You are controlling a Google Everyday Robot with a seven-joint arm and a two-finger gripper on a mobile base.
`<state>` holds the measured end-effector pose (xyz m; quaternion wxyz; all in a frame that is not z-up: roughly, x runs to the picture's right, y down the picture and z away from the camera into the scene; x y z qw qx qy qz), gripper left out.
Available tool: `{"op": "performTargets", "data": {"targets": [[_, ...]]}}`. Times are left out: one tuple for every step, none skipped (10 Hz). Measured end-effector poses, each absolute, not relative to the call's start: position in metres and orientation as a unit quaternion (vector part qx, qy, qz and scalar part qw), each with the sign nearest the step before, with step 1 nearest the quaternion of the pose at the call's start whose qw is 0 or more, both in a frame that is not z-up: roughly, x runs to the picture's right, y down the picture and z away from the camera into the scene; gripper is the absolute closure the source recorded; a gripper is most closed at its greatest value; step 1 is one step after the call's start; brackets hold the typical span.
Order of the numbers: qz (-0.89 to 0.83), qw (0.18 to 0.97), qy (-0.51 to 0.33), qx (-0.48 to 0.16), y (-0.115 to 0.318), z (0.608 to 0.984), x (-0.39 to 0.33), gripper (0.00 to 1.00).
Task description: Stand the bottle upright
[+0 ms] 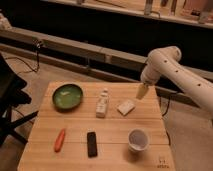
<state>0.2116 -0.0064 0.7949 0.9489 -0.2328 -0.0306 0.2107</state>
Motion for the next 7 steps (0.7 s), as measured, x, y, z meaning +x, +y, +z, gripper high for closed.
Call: {"op": "performTargets", "data": {"targets": [[0.208, 0.95, -0.031, -0.231, -0.007, 0.795, 0.21, 0.2], [0.18, 0.956, -0.039, -0.228, -0.008, 0.794, 0.207, 0.2], [0.14, 0.963, -0.048, -0.224, -0.008, 0.795, 0.198, 0.2], [0.075, 0.971, -0.063, -0.218, -0.008, 0.796, 0.174, 0.2], [0.02, 0.974, -0.073, -0.213, -0.008, 0.798, 0.148, 0.2], [-0.034, 0.974, -0.083, -0.208, -0.007, 0.8, 0.122, 0.2], [-0.102, 0.97, -0.094, -0.198, -0.007, 0.802, 0.095, 0.2]]}}
